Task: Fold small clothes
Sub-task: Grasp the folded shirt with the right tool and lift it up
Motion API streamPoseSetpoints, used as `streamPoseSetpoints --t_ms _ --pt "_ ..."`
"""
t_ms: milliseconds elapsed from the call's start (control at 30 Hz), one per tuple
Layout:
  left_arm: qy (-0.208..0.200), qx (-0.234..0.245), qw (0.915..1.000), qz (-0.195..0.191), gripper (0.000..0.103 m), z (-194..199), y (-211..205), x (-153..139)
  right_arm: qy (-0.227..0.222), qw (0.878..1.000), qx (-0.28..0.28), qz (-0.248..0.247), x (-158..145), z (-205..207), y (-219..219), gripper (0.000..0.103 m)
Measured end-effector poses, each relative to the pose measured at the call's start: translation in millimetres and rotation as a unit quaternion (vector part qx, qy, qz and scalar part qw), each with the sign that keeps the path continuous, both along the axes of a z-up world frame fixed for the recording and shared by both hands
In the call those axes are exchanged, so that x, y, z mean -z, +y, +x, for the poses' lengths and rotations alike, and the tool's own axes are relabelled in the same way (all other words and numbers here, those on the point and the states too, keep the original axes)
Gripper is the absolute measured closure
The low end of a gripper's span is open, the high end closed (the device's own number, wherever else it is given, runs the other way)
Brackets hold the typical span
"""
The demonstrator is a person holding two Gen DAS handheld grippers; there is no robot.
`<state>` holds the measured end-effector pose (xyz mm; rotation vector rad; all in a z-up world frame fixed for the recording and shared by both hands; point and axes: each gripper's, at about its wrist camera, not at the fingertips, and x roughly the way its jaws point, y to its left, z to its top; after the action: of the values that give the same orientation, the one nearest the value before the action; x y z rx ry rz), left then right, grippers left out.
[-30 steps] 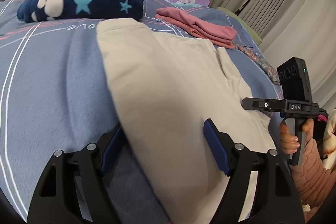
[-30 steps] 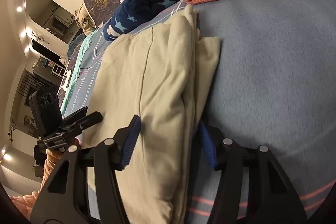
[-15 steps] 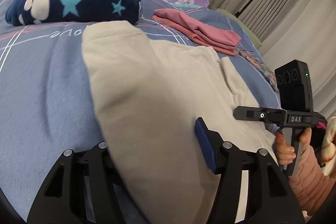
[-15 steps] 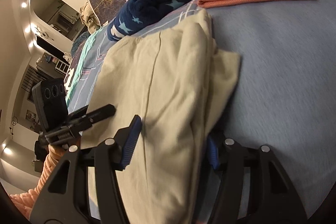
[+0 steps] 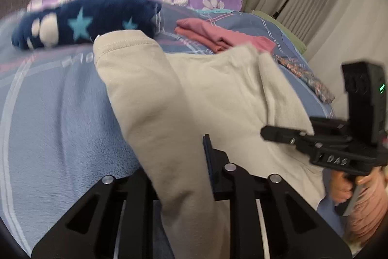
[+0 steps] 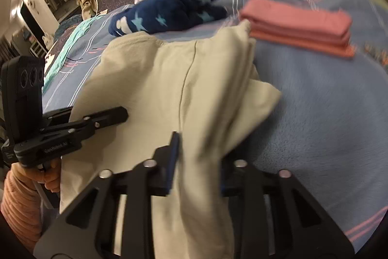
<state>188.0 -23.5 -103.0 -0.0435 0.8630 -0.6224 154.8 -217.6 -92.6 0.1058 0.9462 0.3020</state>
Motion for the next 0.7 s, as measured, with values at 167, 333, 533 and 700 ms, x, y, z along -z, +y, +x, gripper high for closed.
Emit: streamPoseSetpoints --t_ms 167,333,533,700 --pt "-0.056 0.013 0.9981 0.022 0.084 -24.8 -4.0 -30.1 -0.05 0.998 0.003 -0.027 -33.9 -27.1 7.1 0.083" --pt "-0.088 0.021 0.9959 0.002 0.084 -45.3 -1.5 -58.4 -0.078 0.997 0.011 -0.028 -60.1 -51.7 2.2 0.083" --pt "-0.122 0.028 0.9921 -0.012 0.084 -65.2 -6.8 -84.2 -0.115 0.993 0.018 -0.03 -93.5 -81.4 1.5 0.083" --pt "-0.14 0.028 0.9894 -0.026 0.084 -77.4 -6.4 -101.2 -0.141 0.989 0.016 -0.039 -115.2 -98.3 2.3 0.084"
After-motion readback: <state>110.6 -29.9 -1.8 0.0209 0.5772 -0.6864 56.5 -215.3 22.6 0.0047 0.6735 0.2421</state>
